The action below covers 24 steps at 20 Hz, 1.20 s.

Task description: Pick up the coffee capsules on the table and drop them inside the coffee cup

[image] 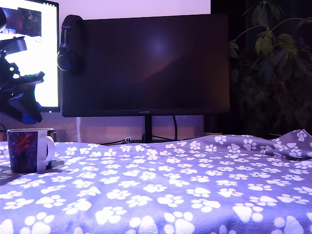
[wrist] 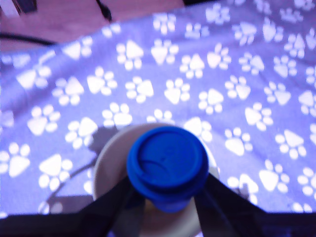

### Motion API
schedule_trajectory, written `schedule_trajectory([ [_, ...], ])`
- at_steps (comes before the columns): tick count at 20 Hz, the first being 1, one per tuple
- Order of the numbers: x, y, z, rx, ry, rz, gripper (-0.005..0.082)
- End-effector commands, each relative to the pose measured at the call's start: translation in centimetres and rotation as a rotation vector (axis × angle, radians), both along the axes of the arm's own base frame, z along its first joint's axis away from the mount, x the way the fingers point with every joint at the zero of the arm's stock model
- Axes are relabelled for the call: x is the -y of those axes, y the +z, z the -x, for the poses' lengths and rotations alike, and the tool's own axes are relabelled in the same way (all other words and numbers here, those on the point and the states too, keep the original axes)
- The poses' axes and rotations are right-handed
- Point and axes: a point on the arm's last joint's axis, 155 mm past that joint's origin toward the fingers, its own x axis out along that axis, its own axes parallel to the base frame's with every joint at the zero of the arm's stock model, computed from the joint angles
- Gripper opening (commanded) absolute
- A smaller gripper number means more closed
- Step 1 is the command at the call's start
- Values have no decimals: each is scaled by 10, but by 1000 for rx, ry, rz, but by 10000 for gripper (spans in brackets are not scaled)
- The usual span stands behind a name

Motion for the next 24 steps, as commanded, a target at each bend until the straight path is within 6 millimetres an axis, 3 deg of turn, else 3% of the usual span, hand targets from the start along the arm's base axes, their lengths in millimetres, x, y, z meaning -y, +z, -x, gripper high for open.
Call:
schedule_trajectory([
  [1,-1,-7,3,-28,5,1,87],
  [9,-5,-9,4,-38,18,-14,101],
  [14,-5,-10,5,-42,20,-16,281],
  [18,-5,-10,4,-40,20,-16,306],
  [21,-5,-10,4,-42,20,-16,512],
  [24,-5,-10,5,-45,20,-17,559],
])
